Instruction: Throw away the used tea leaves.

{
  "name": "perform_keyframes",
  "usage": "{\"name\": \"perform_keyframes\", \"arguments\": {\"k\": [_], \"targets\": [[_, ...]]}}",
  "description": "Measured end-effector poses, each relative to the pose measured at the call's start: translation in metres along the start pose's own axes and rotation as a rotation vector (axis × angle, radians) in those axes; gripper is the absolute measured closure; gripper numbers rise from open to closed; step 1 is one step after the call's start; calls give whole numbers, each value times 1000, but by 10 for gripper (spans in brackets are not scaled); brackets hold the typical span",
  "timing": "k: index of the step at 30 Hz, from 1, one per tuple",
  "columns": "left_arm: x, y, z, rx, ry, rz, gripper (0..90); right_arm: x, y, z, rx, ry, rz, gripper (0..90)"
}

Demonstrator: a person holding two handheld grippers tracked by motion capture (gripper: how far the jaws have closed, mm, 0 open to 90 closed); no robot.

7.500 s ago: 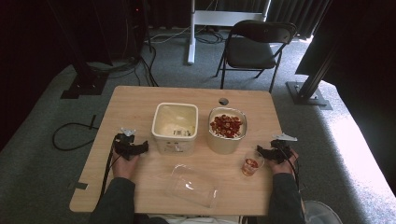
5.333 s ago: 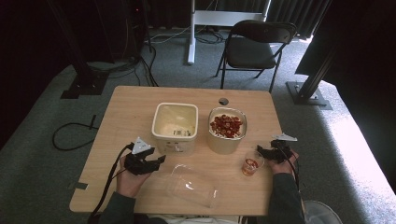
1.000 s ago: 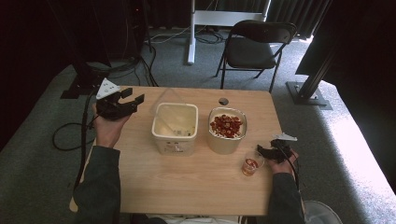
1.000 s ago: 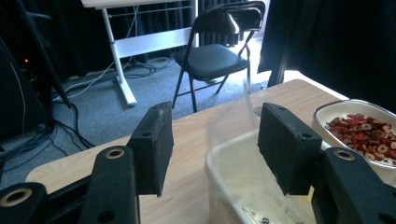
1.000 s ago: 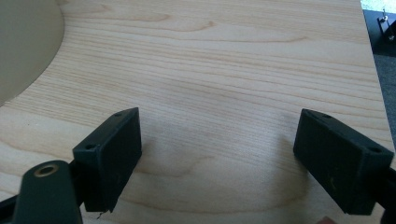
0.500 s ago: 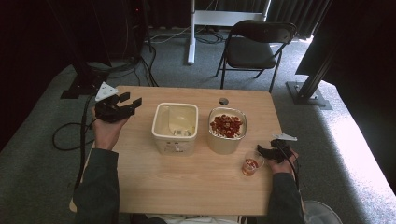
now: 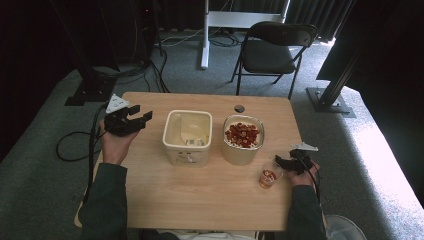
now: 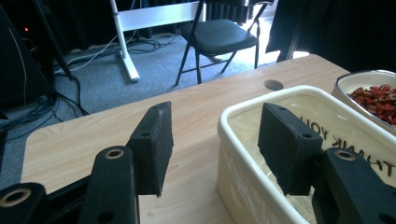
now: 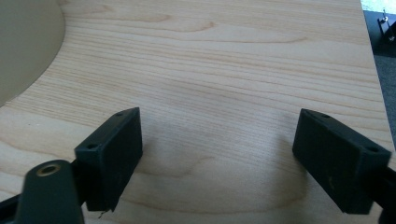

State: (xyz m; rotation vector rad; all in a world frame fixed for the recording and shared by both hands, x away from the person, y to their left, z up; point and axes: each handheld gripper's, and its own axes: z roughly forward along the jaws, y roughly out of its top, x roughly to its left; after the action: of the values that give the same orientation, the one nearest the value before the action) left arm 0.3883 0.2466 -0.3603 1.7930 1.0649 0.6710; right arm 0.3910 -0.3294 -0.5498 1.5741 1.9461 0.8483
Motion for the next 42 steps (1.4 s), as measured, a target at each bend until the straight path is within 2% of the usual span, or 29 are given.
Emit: {"name": "perform_keyframes", "arguments": {"k": [5,10,11,15,18,19,21,26,28,31,35,42], "targets": [[-4,-7,2,9,-2,2,446,0,-1,-1,-6,4,-3,212],[-8,-17,4,21,0,7,440,1,1,-4,16,-8,-3,232],[-9,-20,4,24,1,6,440,2,2,-5,8,-16,-4,249],[-12,-29,4,32,-4,8,440,0,7,-22,-60,11,26,274],[-14,-35,2,41,-2,18,440,0,12,-38,-122,30,31,195],[-14,-35,2,41,-2,18,440,0,12,-38,-122,30,31,195],[-15,-39,-1,45,-1,18,440,2,17,-55,-182,61,33,140],[-14,-48,-4,51,10,7,440,11,23,-81,-239,113,-15,119],[-13,-51,-5,53,10,-1,440,15,23,-90,-263,147,-30,109],[-13,-54,-6,58,14,-7,441,25,21,-107,-304,223,-67,105],[-14,-58,-6,60,14,-10,441,40,13,-120,-319,291,-119,105],[-14,-60,-4,68,15,-14,441,54,-2,-121,-309,343,-177,105]]}}
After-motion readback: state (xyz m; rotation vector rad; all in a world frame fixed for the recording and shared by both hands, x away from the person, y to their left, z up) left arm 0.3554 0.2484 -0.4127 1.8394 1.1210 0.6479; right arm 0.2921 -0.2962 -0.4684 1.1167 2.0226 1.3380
